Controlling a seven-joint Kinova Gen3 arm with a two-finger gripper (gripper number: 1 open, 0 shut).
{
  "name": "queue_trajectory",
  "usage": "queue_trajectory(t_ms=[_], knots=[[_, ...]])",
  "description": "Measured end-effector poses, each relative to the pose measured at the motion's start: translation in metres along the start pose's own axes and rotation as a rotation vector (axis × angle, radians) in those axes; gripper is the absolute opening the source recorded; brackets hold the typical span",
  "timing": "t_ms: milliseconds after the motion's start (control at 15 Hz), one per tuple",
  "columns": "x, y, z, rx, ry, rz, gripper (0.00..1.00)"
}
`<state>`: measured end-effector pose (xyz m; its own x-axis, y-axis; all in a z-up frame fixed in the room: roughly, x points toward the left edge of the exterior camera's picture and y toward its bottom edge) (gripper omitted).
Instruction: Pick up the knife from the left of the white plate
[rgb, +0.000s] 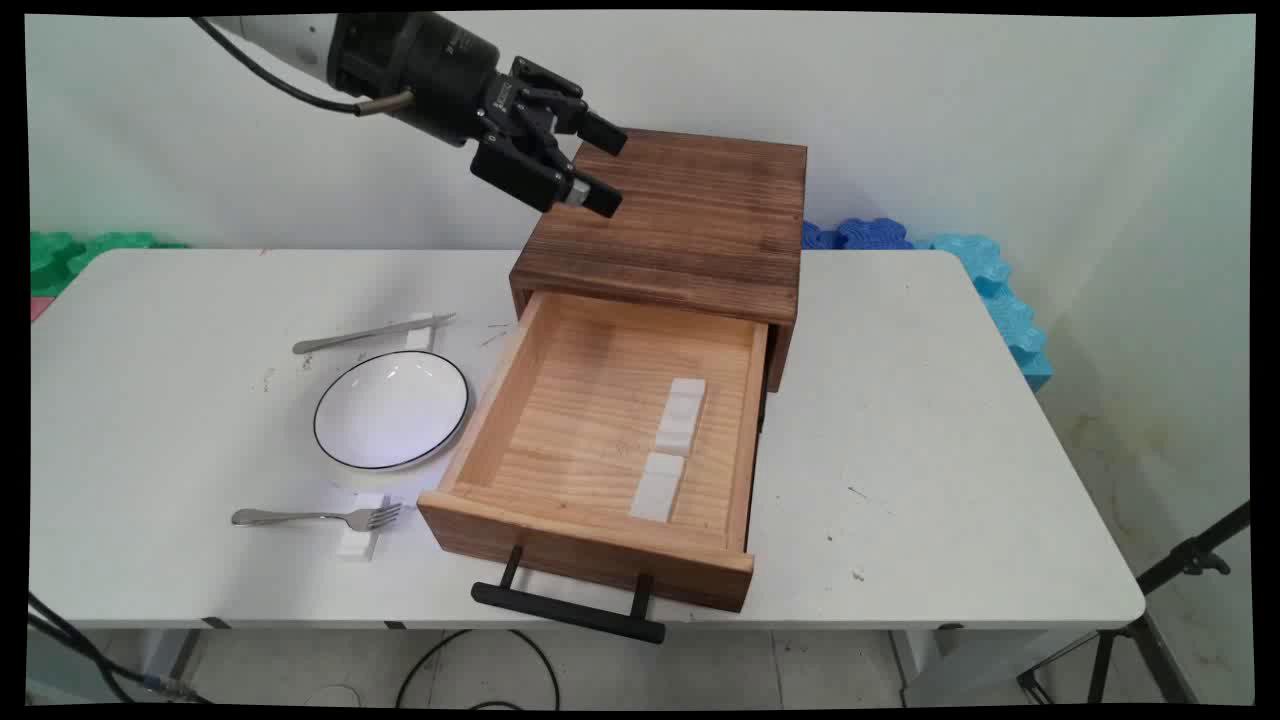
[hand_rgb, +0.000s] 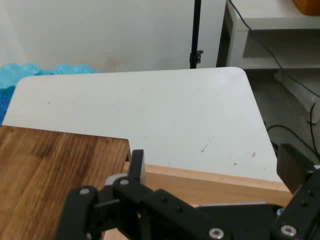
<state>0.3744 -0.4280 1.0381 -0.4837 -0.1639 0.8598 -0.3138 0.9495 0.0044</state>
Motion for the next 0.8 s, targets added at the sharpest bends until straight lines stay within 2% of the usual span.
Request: queue_trajectory(t_ms=[400, 800], knots=[[-0.006, -0.001, -0.004, 0.007, -0.020, 0.000, 1.00], [-0.012, -0.006, -0.012, 0.031, -0.049, 0.000, 1.00]])
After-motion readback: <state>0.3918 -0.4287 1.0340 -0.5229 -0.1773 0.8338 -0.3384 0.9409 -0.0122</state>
